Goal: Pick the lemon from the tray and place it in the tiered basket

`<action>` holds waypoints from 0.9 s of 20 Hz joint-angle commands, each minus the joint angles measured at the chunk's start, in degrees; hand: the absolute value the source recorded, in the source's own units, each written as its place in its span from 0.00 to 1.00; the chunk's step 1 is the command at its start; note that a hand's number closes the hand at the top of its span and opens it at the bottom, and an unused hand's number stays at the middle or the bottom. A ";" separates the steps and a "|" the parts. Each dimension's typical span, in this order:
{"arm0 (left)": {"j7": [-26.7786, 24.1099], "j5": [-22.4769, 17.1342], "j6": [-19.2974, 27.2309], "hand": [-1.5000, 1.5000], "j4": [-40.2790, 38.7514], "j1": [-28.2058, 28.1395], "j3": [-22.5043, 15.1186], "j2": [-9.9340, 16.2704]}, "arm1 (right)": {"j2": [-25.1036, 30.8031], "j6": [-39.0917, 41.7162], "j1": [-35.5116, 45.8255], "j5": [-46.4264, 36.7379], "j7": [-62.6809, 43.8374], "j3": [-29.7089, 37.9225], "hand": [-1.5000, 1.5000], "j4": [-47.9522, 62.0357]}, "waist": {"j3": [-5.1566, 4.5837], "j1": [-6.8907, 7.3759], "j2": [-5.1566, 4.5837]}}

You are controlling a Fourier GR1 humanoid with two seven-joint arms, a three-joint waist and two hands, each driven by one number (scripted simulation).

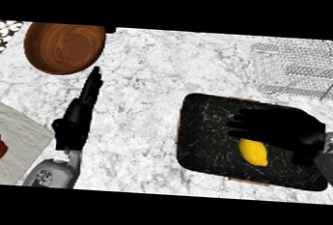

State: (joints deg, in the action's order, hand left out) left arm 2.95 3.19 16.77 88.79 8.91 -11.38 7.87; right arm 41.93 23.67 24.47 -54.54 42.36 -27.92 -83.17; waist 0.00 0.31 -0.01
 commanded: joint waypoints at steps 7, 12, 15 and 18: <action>-0.86 0.93 -1.31 0.50 1.77 -2.20 0.90 -1.54 | -4.55 5.41 1.37 -3.26 2.71 0.64 0.00 2.19 | -0.01 -0.06 0.05; 2.24 3.59 -0.10 0.50 0.50 0.98 0.29 -3.25 | -4.95 4.22 1.29 -3.48 5.21 2.09 0.00 5.10 | 0.00 -0.14 0.02; -2.14 1.13 -2.09 0.50 -3.28 1.20 3.72 -2.55 | -6.69 -0.97 -2.13 -4.29 6.07 1.65 0.00 8.00 | 0.00 -0.19 -0.06; -0.94 2.37 -2.24 0.50 -2.97 1.78 3.72 -2.15 | -10.36 -0.25 -2.16 -4.02 3.93 1.25 0.00 8.99 | 0.00 -0.18 -0.05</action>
State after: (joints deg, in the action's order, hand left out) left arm 2.84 4.95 14.54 88.42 9.35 -8.62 6.16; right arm 34.91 21.32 22.49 -58.57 44.31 -27.11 -76.34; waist -0.01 0.18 -0.02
